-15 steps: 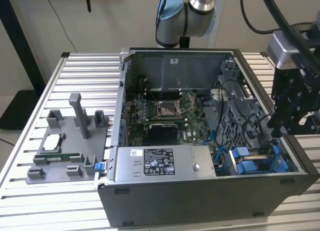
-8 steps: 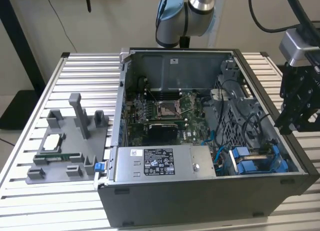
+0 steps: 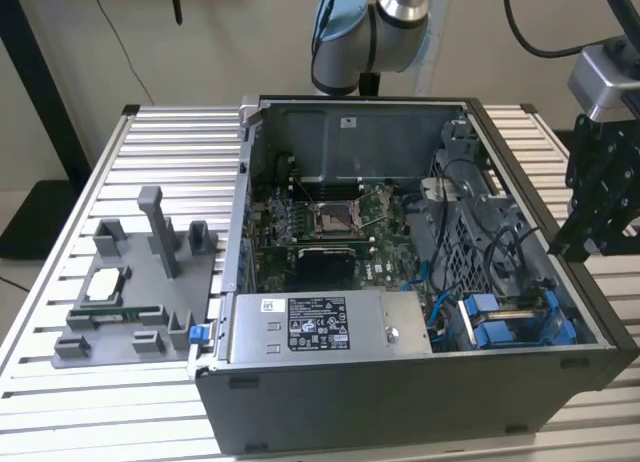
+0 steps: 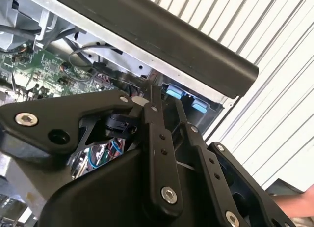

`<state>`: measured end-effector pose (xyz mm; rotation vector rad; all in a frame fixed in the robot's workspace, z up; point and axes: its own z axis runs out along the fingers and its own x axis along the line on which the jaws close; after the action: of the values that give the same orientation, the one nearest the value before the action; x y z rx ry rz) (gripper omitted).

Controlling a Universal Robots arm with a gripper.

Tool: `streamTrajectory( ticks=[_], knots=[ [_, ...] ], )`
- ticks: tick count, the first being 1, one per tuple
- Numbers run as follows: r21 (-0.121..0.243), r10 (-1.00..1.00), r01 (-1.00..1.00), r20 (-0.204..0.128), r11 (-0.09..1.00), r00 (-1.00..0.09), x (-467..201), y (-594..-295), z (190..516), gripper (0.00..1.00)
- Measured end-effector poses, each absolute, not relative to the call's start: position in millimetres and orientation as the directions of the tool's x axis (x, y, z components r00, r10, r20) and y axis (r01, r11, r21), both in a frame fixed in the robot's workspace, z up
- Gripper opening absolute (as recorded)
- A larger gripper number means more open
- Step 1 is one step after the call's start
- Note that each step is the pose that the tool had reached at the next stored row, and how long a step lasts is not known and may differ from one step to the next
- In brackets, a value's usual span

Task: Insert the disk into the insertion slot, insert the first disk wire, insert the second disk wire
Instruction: 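Insert the first disk wire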

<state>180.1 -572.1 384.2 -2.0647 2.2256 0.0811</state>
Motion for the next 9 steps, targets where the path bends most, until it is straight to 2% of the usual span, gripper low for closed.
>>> streamTrajectory(
  ticks=[3, 9],
  knots=[
    [-0.022, -0.991, -0.997, -0.114, 0.077, -0.074, 180.4, -570.2, 383.2, 1.00],
    [-0.019, -0.987, -0.997, -0.141, 0.077, -0.074, 181.4, -566.7, 380.7, 1.00]
  ],
)
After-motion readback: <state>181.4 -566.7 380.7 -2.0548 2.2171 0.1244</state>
